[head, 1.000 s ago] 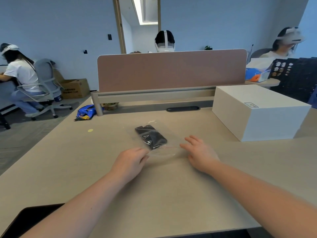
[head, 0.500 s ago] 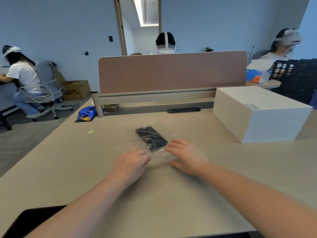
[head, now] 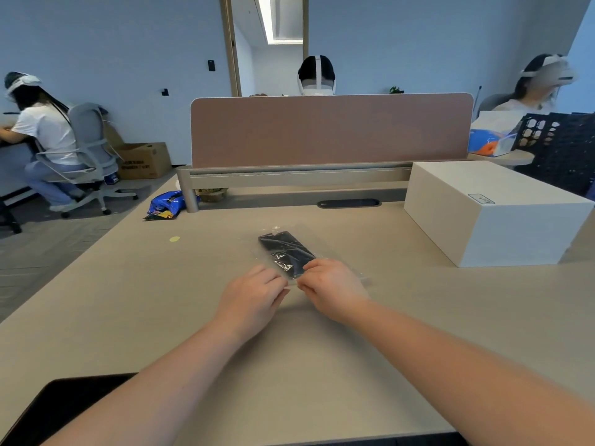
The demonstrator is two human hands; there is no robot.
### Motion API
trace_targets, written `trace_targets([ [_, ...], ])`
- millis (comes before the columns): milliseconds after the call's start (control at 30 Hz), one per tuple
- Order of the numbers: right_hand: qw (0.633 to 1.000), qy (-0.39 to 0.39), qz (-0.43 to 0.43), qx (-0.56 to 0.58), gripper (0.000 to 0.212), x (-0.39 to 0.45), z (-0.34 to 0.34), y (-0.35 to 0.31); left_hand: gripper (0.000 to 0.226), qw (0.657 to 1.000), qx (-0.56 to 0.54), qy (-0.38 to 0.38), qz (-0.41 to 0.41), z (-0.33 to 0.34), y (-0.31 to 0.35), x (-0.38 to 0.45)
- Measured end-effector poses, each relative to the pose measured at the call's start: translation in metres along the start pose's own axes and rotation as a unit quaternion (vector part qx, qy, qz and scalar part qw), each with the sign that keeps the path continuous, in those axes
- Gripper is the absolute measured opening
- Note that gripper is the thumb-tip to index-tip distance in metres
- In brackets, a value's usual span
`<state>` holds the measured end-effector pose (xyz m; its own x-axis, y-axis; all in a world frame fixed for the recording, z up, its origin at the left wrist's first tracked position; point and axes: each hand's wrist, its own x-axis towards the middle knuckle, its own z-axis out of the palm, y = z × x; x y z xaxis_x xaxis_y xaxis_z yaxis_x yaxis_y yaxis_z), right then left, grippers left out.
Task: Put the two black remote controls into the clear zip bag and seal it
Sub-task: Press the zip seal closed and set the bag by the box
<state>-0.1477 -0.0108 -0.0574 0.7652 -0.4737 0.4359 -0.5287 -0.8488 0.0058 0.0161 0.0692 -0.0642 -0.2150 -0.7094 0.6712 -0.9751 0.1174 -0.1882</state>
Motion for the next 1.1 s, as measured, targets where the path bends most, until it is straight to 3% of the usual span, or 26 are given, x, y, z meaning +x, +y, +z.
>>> trace_targets([
  [433, 0.999, -0.009, -0.03, -0.016, 0.019, 0.003, 0.007, -0.007, 0.033, 1.0, 0.008, 0.007, 0.006, 0.002, 0.001, 0.004],
  [867, 0.999, 0.008, -0.035, -0.032, 0.017, 0.004, 0.009, -0.012, 0.015, 0.996, 0.003, -0.084, 0.003, 0.001, 0.002, 0.005],
  [1100, 0.997, 0.029, -0.052, -0.04, 0.019, 0.011, 0.01, -0.013, 0.021, 0.997, -0.027, -0.075, -0.023, -0.004, -0.002, 0.008],
])
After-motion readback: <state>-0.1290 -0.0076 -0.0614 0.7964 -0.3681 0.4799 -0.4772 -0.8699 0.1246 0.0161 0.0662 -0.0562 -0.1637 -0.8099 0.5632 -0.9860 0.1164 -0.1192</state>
